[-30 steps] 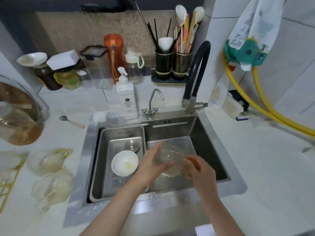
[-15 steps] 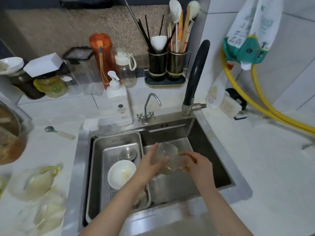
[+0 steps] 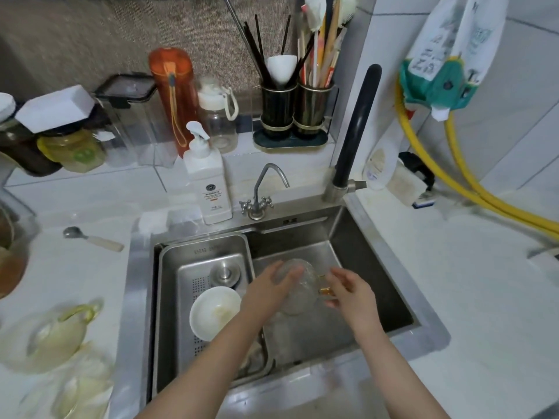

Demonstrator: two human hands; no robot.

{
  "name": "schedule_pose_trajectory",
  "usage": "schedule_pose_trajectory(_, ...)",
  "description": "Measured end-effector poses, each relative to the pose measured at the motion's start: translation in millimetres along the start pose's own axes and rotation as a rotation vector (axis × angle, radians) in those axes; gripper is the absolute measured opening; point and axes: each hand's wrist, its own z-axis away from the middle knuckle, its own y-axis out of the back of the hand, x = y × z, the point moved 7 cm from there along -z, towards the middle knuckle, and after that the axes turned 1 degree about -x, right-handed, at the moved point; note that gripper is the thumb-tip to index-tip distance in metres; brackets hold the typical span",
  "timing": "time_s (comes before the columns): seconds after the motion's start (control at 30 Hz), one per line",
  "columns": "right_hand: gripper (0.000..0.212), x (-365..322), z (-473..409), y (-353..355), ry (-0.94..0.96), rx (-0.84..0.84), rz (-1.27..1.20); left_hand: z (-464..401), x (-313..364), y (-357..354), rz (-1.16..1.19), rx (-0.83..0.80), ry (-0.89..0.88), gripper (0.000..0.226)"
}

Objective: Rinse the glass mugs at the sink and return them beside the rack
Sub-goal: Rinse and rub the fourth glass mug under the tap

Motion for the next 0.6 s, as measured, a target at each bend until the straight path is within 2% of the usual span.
schedule_pose_trajectory(0.2,0.032,11,-10,8,-0.041,-0.020,0.003,-1,-2,-11,0.001,-0.018,0.071,0.084)
schedule_pose_trajectory(0.3,0.031,15,-18,15,-0.053,-0.028,-0.073,-4,5,-18,0.078,-0.039,0.031,0.080)
schedule_pose_trajectory(0.43,0.031,12,-29,27,-0.001,-0.056,-0.126,-7,22,-27,0.135,-0.069,-0.031,0.112)
schedule_pose_trajectory(0.6,0.033,-11,-40,33,0.118,-0.188,-0.172,-9,29,-30,0.231,-0.047,0.014,0.099)
